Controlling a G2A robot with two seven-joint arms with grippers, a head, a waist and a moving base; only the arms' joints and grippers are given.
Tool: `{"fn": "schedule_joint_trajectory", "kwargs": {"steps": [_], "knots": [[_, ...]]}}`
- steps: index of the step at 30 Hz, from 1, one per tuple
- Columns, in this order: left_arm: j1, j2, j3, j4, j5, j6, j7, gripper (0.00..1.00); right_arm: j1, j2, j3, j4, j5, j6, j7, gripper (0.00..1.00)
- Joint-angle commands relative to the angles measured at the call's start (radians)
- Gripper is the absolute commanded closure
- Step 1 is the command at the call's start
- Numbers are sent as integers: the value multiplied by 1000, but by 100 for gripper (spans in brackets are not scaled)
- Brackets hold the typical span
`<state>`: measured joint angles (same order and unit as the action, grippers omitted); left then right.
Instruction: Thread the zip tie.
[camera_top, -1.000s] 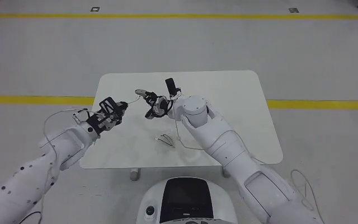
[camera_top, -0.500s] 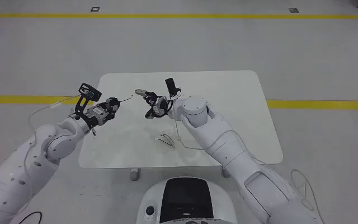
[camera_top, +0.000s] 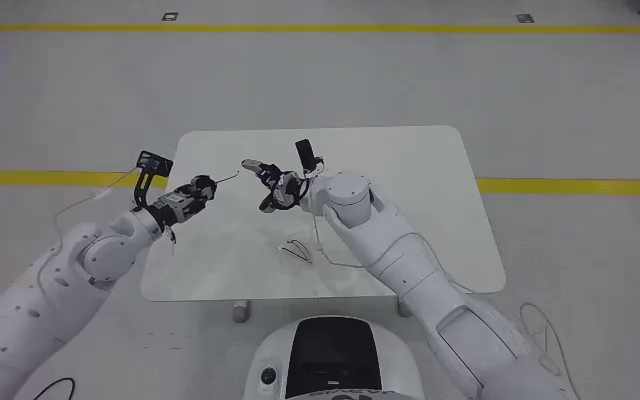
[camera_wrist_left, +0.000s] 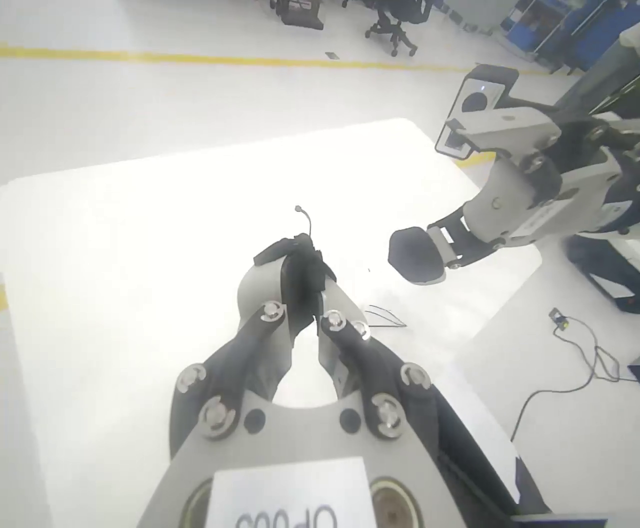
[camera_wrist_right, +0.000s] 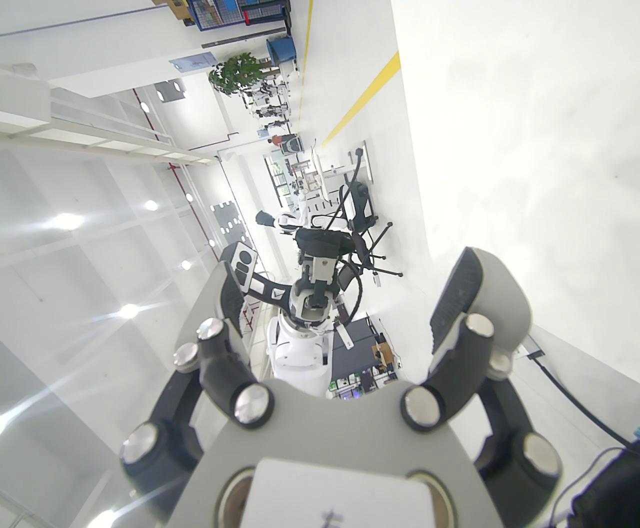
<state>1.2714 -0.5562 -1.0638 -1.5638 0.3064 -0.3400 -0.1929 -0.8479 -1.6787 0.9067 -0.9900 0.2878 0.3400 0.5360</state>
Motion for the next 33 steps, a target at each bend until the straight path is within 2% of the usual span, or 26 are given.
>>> {"fn": "schedule_joint_trajectory", "kwargs": {"steps": [1,6,8,9,10,12,13,15,19,24,29,33], "knots": [[0,0,0,0,1,0,0,100,0,0,0,0,0,0,0,0],[0,0,0,0,1,0,0,100,0,0,0,0,0,0,0,0],[0,-3,2,0,11,12,5,100,0,0,0,0,0,0,0,0],[2,-9,8,13,-76,8,-13,100,0,0,0,0,0,0,0,0],[-9,-13,4,35,-141,9,-40,100,0,0,0,0,0,0,0,0],[-41,-22,5,74,-190,18,-88,100,0,0,0,0,0,0,0,0],[-49,-27,7,95,-250,15,-109,100,0,0,0,0,0,0,0,0],[-75,-36,10,134,-350,0,-177,100,0,0,0,0,0,0,0,0],[-123,-58,11,215,-575,0,-318,100,0,0,0,0,0,0,0,0],[-158,-87,-2,301,-816,0,-515,100,0,0,0,0,0,0,0,0],[-180,-125,-32,399,-980,0,-721,100,0,0,0,0,0,0,0,0],[-188,-158,-64,468,-1061,0,-847,100,0,0,0,0,0,0,0,0]]}}
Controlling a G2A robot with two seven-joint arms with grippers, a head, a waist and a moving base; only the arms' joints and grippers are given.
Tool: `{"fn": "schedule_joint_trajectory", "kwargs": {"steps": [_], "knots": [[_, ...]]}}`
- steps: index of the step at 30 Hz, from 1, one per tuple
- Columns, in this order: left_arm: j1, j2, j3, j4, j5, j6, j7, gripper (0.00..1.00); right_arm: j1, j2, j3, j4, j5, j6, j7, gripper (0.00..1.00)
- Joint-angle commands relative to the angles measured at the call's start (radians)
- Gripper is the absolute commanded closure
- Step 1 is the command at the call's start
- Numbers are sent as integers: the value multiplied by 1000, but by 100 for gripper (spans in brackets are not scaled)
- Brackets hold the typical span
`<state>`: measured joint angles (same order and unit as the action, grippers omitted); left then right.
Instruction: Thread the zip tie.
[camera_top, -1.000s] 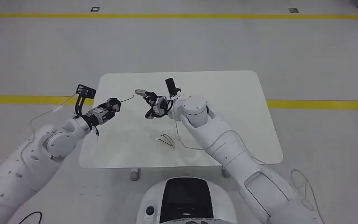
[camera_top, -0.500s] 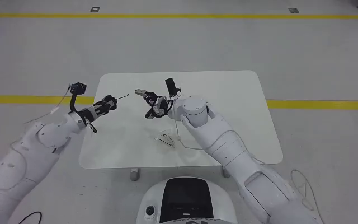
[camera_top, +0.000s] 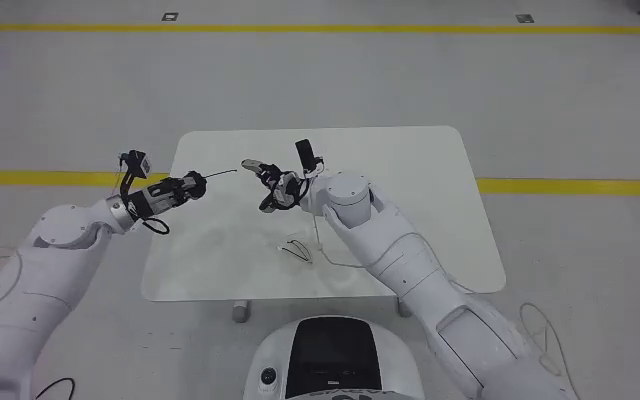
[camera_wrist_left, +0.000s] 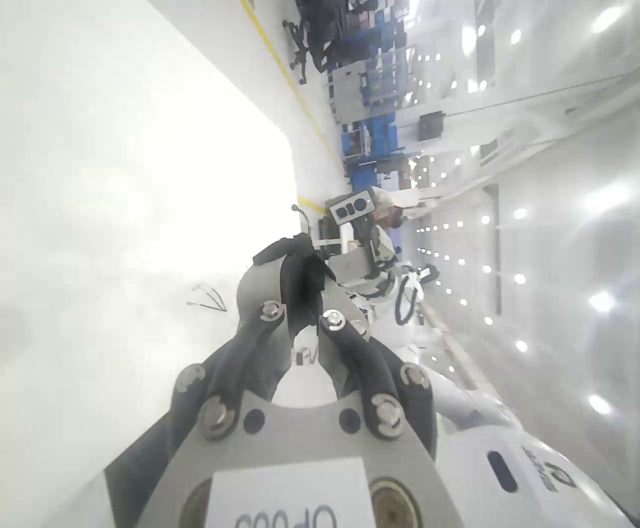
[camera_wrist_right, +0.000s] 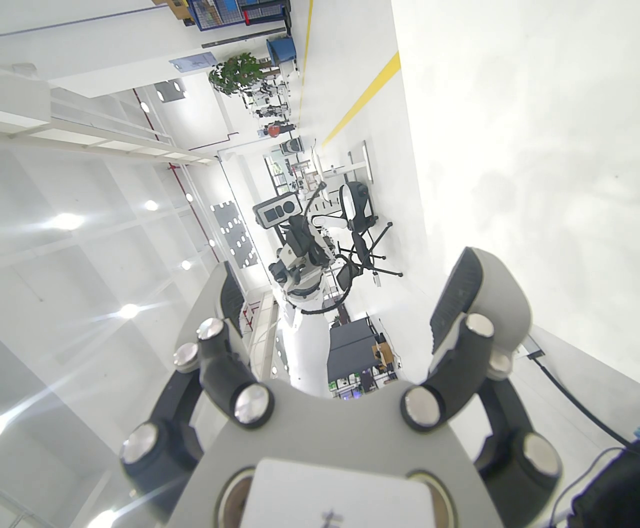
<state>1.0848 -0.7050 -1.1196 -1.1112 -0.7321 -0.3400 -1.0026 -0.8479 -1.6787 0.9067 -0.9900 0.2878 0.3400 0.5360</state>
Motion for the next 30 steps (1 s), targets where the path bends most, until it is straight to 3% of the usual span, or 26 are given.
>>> {"fn": "schedule_joint_trajectory", "kwargs": {"steps": [1,4,8,12,22,24,27,30], "knots": [[-2,-17,-19,30,-42,0,-74,100,0,0,0,0,0,0,0,0],[-4,-42,-51,73,-66,0,-154,100,0,0,0,0,0,0,0,0],[-1,-76,-85,130,-93,0,-210,100,0,0,0,0,0,0,0,0],[-7,-108,-115,166,-122,0,-291,100,0,0,0,0,0,0,0,0],[-8,-110,-119,167,-120,0,-301,100,0,0,0,0,0,0,0,0],[2,-112,-112,154,-117,27,-285,100,0,0,0,0,0,0,0,0],[18,-114,-114,156,-190,82,-373,100,-19,10,1,-9,-43,-54,24,0],[33,-113,-102,138,-221,111,-387,100,-31,26,18,1,-71,-117,95,0]]}}
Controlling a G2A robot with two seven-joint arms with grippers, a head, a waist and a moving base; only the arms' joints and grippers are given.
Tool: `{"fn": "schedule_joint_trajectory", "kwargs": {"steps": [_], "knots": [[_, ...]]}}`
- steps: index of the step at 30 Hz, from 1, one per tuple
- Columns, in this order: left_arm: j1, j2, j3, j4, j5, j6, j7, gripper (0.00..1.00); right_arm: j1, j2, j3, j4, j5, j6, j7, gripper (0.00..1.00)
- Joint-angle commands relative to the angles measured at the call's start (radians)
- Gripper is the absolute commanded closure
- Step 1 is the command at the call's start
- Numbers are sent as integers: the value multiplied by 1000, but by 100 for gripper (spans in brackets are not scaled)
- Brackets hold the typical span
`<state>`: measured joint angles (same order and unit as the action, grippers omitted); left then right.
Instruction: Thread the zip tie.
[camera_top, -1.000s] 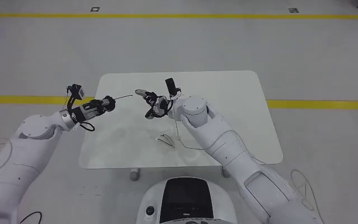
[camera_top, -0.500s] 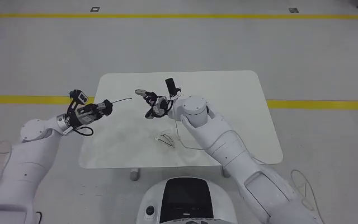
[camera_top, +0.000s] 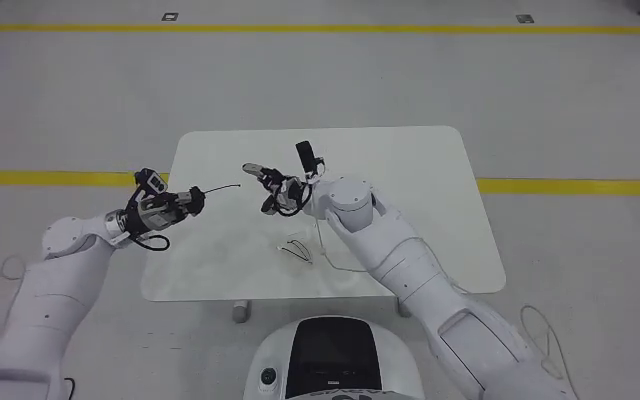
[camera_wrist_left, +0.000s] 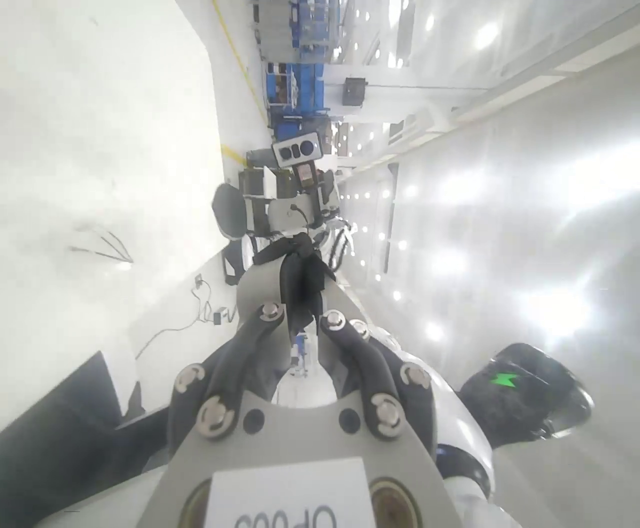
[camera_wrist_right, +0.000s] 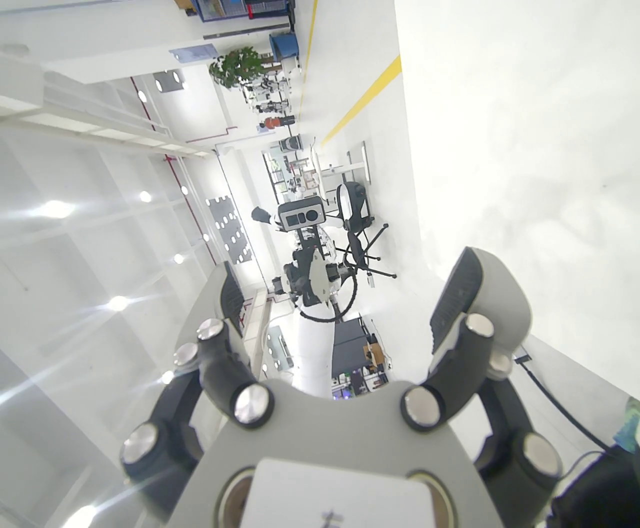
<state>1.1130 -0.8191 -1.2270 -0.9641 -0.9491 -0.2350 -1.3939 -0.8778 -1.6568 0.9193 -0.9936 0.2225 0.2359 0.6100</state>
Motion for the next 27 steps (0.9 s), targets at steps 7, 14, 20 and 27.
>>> {"fn": "schedule_joint_trajectory", "kwargs": {"steps": [7,14,20,27], "knots": [[49,35,28,-86,-51,44,4,100,5,35,40,21,-46,-146,207,0],[55,51,55,-109,-55,35,4,100,7,40,56,40,-9,-205,285,0],[60,49,61,-113,-46,46,35,100,-4,41,57,39,-6,-207,277,0],[73,47,70,-126,-85,77,4,100,-16,54,68,74,59,-366,472,0]]}}
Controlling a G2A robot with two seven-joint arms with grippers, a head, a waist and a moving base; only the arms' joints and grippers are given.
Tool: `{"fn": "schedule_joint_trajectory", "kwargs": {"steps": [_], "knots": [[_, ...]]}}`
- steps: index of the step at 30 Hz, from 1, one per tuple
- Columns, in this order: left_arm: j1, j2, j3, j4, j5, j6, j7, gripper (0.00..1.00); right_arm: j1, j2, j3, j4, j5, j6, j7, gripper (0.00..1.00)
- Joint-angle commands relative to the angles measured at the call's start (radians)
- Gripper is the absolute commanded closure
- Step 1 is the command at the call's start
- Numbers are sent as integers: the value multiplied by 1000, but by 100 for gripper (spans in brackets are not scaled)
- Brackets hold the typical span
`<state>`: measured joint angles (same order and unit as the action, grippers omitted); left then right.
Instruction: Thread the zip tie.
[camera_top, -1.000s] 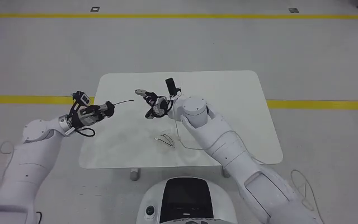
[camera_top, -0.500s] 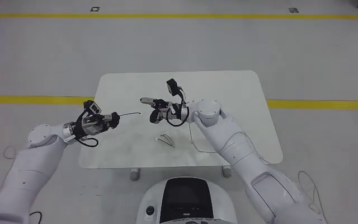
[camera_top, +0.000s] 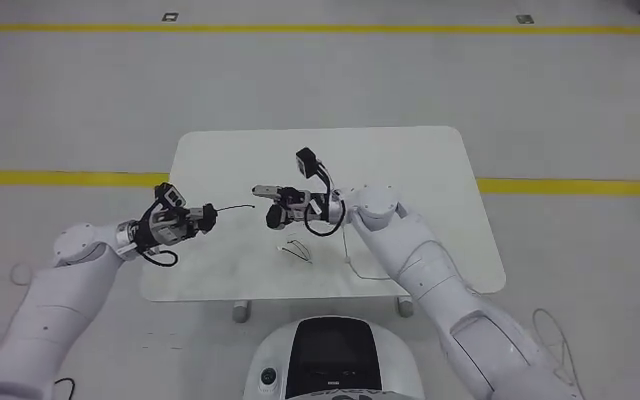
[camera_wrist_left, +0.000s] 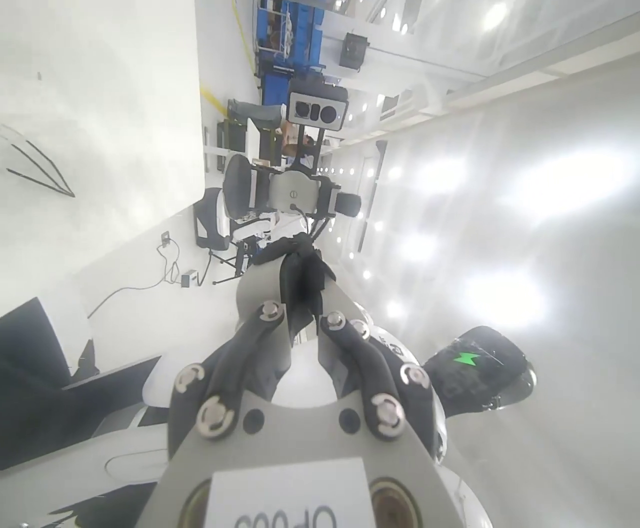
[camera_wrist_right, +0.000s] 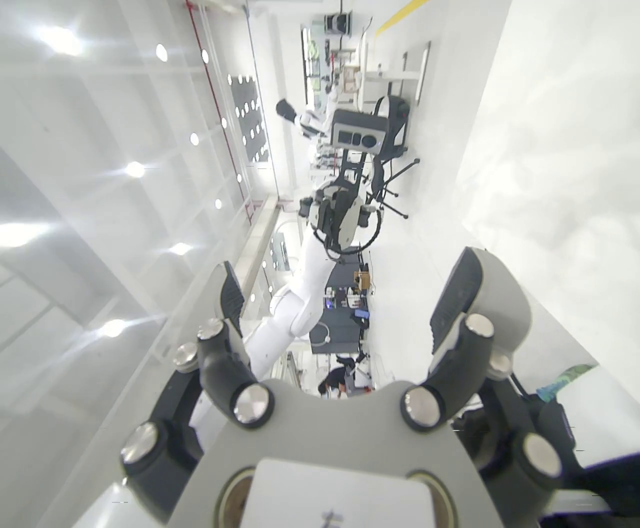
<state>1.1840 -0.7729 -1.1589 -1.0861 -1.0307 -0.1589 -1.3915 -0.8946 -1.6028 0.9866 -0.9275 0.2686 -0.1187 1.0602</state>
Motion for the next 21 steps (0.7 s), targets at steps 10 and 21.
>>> {"fn": "schedule_joint_trajectory", "kwargs": {"steps": [10,21], "knots": [[27,22,47,-63,-53,-7,2,100,29,-10,-9,100,159,-114,195,0],[45,16,46,-70,-50,8,31,100,-19,9,26,57,163,-120,120,0]]}}
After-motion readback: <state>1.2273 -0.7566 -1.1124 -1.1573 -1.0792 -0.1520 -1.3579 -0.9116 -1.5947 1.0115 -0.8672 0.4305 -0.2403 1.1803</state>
